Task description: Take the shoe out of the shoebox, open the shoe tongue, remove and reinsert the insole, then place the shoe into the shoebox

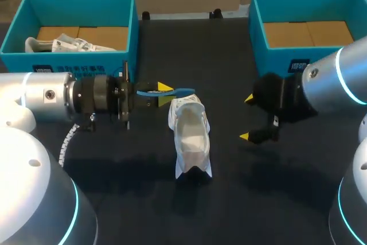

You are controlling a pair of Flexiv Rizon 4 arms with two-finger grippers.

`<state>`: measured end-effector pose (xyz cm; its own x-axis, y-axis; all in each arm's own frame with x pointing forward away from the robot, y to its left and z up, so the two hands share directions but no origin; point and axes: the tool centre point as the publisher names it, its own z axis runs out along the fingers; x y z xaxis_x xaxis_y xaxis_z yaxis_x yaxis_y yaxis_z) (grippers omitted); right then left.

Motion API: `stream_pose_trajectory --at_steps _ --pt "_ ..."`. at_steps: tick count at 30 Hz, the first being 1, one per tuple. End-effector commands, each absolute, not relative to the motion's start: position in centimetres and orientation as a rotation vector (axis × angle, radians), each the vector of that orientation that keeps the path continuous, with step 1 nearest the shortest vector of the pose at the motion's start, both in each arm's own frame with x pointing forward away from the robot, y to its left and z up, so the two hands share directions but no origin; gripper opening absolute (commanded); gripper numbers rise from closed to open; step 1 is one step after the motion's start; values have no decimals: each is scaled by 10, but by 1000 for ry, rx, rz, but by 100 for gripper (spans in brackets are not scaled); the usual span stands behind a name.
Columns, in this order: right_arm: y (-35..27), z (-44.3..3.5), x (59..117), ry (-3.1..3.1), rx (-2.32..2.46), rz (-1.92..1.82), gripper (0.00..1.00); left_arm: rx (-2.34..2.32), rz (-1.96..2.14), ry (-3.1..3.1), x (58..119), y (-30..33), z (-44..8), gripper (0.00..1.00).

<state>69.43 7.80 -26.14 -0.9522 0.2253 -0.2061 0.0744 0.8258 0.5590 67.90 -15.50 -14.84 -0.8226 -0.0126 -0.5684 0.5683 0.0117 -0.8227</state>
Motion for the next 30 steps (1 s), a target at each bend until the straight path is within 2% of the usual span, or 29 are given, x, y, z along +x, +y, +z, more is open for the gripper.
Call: stream_pose_trajectory --at_steps 1,18,30 --pt "91 -275 707 2754 211 843 100 566 -1864 1882 680 -156 -152 0" --pt "138 -295 708 2761 57 891 100 535 -1866 1910 678 -153 -161 0" --pt "138 -293 707 2755 87 862 100 519 -1868 1924 679 -153 -165 0"
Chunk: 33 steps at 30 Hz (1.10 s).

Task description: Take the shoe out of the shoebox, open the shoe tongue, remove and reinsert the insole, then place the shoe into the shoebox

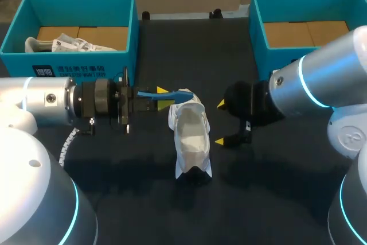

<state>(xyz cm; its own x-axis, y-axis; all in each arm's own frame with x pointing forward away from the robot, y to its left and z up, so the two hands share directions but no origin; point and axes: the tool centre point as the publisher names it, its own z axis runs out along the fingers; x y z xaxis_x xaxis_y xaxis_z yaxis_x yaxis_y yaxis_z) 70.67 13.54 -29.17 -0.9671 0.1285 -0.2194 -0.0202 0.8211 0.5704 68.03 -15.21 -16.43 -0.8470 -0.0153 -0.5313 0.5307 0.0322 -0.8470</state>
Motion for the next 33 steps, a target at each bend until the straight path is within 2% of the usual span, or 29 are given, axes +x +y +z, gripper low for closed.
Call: stream_pose_trajectory --at_steps 1,16,33 --pt "138 -293 707 2755 87 862 100 518 -1868 1924 679 -153 -165 0" --pt "141 -302 717 2794 -50 732 100 487 -1866 1943 672 -152 -169 0" --pt "155 -310 730 2812 -154 756 100 445 -1877 1967 669 -156 -179 0"
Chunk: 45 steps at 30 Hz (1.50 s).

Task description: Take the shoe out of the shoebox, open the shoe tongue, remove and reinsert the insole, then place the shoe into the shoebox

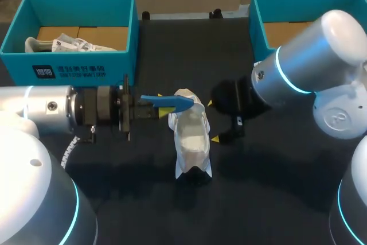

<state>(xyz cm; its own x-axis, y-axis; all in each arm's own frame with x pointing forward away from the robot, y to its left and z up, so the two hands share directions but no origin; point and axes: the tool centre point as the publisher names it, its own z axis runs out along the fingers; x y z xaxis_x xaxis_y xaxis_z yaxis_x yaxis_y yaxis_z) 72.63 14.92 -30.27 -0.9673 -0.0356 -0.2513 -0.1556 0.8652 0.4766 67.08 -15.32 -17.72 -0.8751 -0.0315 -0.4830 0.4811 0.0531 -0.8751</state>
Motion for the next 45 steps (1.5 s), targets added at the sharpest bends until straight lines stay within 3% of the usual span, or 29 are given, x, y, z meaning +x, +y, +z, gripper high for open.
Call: stream_pose_trajectory --at_steps 1,45 --pt "156 -311 730 2813 -156 759 100 445 -1878 1967 669 -157 -179 0" --pt "155 -315 730 2823 -166 777 100 330 -1953 1962 664 -180 -243 0"
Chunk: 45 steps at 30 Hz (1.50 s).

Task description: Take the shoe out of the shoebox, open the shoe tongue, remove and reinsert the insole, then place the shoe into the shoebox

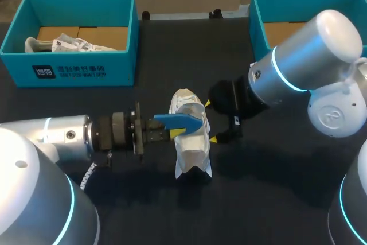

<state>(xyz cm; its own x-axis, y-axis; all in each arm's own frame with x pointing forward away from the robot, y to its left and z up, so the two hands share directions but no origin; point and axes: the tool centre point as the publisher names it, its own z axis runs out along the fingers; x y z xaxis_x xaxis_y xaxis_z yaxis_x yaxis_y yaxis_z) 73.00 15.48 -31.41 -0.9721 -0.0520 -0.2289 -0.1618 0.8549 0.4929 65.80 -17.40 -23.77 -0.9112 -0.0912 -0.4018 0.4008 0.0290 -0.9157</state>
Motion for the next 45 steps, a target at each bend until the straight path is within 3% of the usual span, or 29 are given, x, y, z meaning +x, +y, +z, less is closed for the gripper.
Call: stream_pose_trajectory --at_steps 1,45 --pt "155 -315 730 2823 -166 777 100 333 -1955 1960 665 -181 -244 0" --pt "155 -315 730 2823 -166 777 100 346 -1944 2053 663 -191 -286 0"
